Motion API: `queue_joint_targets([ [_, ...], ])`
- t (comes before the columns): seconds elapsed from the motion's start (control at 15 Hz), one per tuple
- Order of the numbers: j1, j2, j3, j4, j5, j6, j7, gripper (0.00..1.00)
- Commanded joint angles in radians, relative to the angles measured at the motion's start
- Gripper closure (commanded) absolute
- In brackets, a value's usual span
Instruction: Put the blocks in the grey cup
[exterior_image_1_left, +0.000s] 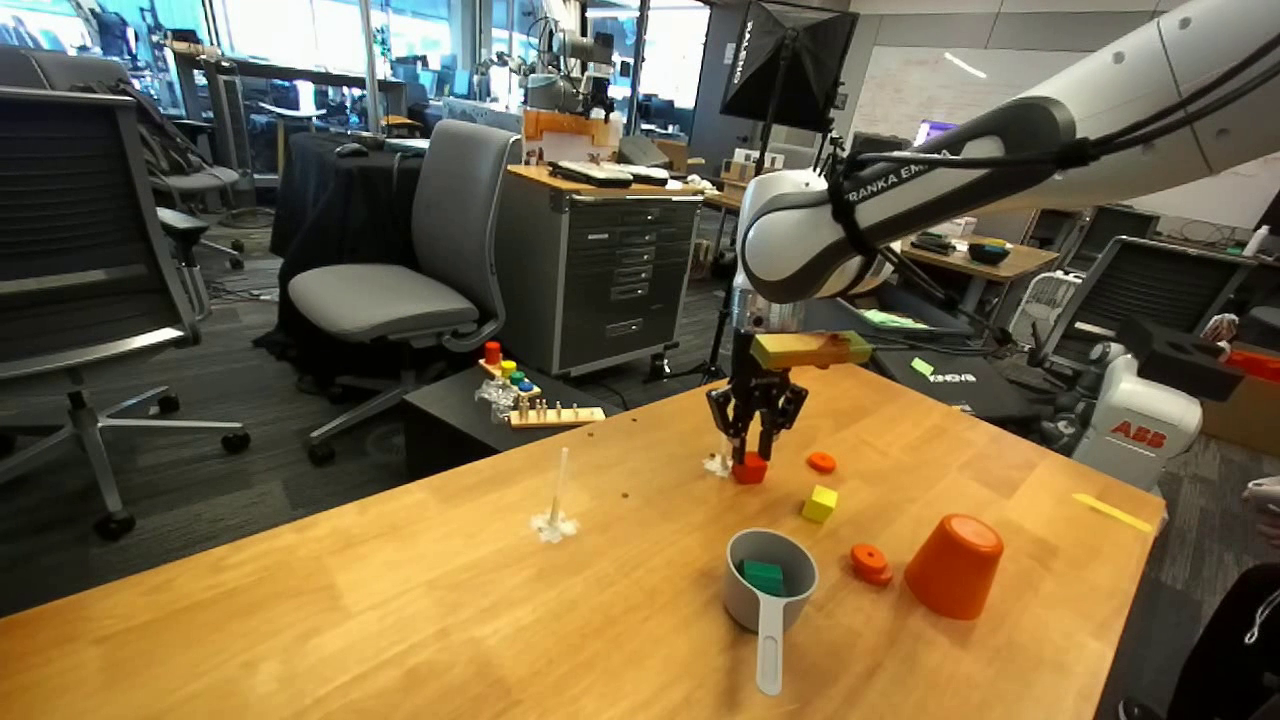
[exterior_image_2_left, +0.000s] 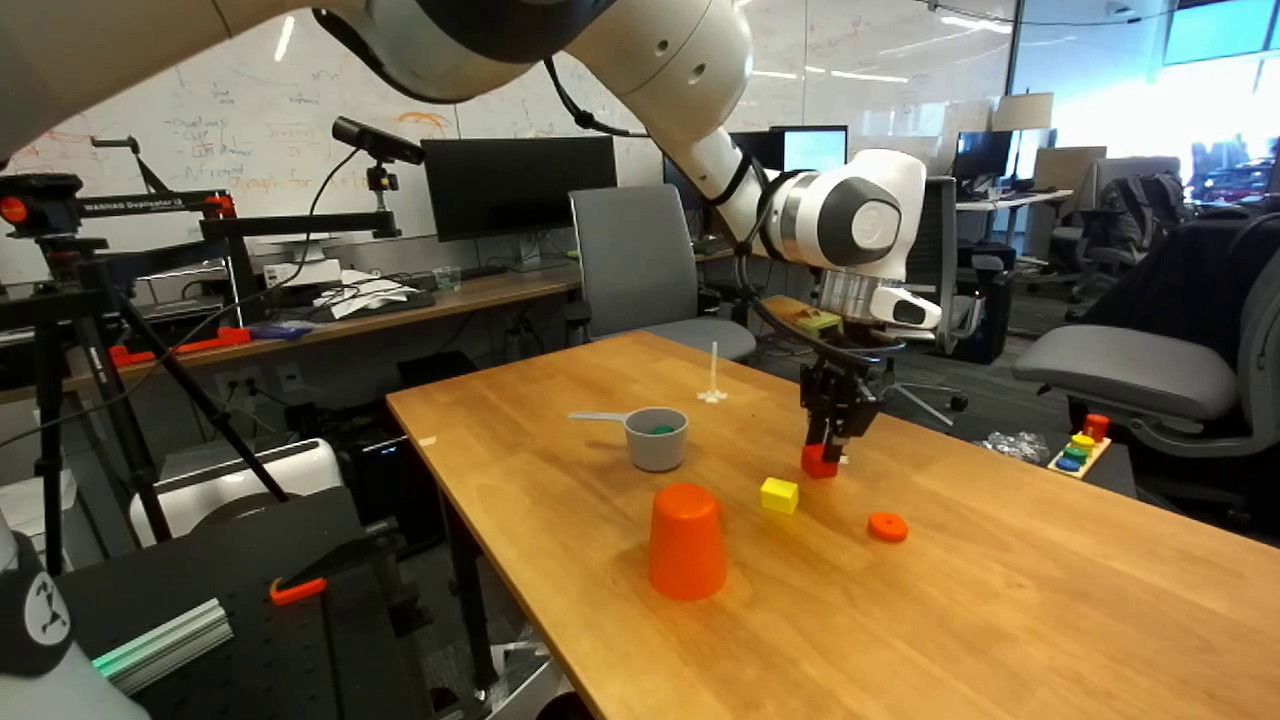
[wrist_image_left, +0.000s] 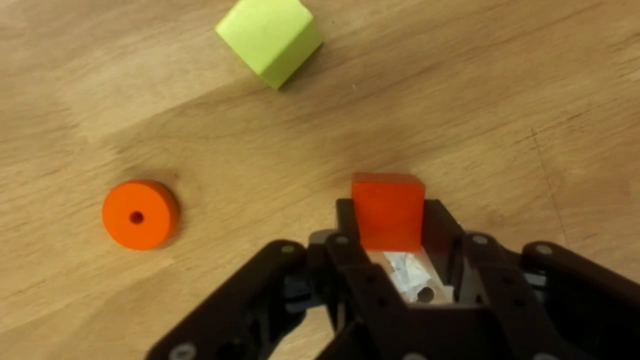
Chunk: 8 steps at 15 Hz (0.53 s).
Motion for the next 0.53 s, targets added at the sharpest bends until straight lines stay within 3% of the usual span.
queue_joint_targets([
  [0.0,-0.013,-0.04,0.048,-0.022,0.06,0.001,-0.018,0.8],
  [0.47,0.025,-0.182,0.127,-0.163,0.15,0.039,-0.022,0.8],
])
